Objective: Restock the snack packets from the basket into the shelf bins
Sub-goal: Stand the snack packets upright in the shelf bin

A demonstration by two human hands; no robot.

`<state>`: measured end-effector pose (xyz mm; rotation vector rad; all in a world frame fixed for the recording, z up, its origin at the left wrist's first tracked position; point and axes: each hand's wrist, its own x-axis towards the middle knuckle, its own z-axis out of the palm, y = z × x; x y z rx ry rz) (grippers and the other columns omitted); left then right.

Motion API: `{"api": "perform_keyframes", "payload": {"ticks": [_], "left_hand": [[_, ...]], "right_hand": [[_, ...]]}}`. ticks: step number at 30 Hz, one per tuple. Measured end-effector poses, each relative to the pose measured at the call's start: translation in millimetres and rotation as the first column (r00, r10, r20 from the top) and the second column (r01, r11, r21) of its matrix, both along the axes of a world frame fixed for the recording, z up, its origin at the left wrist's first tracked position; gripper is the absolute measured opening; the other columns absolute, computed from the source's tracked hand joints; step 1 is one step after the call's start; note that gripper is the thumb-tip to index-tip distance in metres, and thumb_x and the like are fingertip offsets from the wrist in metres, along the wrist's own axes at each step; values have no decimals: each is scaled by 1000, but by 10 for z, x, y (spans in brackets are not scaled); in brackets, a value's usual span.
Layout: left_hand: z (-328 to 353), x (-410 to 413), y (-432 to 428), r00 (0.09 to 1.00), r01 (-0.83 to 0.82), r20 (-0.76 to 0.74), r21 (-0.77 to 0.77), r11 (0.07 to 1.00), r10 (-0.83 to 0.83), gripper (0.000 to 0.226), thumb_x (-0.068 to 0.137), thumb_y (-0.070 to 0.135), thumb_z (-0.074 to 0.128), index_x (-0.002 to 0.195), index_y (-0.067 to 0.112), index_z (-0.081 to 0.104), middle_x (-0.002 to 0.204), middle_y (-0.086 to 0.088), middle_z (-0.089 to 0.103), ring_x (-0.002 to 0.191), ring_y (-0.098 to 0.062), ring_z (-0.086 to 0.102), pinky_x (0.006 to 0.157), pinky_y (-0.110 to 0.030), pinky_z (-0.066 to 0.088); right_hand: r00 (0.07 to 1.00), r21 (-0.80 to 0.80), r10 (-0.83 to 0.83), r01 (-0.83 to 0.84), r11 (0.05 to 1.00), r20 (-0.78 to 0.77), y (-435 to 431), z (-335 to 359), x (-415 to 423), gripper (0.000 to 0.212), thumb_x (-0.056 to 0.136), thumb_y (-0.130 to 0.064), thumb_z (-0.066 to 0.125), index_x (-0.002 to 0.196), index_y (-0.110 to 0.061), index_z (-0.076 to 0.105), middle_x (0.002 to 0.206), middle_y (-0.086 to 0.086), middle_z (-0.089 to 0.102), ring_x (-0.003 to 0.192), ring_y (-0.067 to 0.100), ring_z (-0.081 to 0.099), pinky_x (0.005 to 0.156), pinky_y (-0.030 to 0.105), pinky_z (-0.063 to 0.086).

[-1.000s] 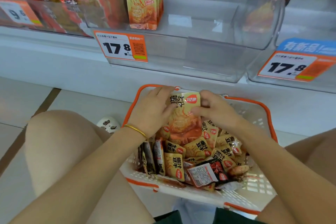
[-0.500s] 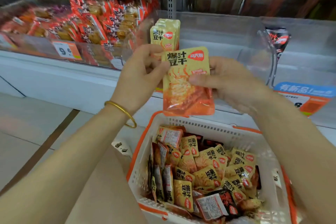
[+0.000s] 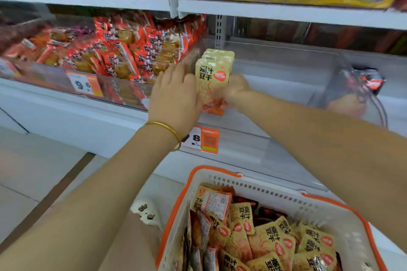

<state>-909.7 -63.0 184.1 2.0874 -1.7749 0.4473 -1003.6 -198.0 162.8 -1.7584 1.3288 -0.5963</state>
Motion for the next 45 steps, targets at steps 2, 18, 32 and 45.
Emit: {"api": "perform_keyframes", "payload": {"ticks": [2,18,32,45], "left_hand": [[-57,-10,-16,1000,-3,7,-25,1000,3,28,85,16,55,106,-2,59,136,-25,46,133,-40,34,112,-51,25],[-121,-14,-2,1000,-9,-16,-86,996,8,28,87,17,53,109,0,59,143,-23,41,138,-37,29,117,-48,16],[-247,-563,741,965,223,-58,-332,917,-256,25,79,10,47,96,7,66,110,-7,64,103,-28,53,83,-36,34],[-1396,-916,744,961,232,-235,415,880,-143,29,89,21,42,108,19,64,117,0,59,116,-23,43,92,-34,29]], "right_hand": [[992,-87,11,-22,996,-125,-87,-78,55,38,79,-17,72,116,-11,62,116,12,65,105,30,62,89,39,52],[984,-27,-39,35,999,-176,-175,-183,117,43,82,-32,72,114,-8,56,88,12,66,55,22,65,45,30,55],[998,-308,51,-34,951,47,1062,481,-896,35,84,-29,69,68,-17,41,59,6,63,40,17,57,35,19,37],[967,515,26,112,850,-254,1464,-2132,-1538,44,93,-17,57,132,-5,40,121,14,54,82,25,68,69,40,59]]}}
